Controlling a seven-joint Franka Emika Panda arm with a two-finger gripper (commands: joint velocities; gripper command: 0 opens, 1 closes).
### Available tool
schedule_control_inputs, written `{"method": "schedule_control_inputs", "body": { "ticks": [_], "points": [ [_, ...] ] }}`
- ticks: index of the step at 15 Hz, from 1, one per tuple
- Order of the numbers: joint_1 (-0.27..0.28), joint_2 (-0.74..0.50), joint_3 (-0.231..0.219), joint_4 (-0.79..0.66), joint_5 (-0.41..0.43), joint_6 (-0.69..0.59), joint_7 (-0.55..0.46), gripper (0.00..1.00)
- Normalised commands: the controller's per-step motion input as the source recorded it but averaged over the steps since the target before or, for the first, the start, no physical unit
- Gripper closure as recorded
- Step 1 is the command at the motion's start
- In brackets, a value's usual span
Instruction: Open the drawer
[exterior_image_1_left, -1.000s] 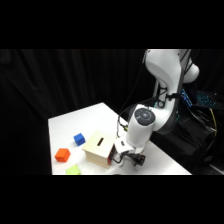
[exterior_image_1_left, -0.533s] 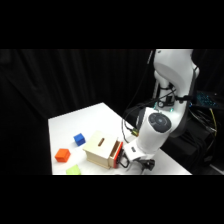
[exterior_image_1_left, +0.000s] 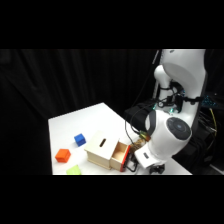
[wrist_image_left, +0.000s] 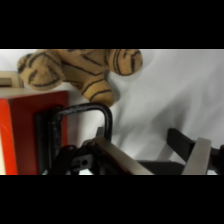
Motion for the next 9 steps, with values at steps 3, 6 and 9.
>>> {"method": "schedule_control_inputs", "body": {
  "ticks": [3, 6, 9],
  "points": [
    [0.218, 0.06, 0.013, 0.06, -0.176, -0.11, 0.24, 0.0],
    [0.148, 0.06, 0.007, 0.07, -0.143, -0.1, 0.18, 0.0],
    [0.065, 0.02, 0.005, 0.06, -0.108, -0.11, 0.11, 0.0]
  ]
}}
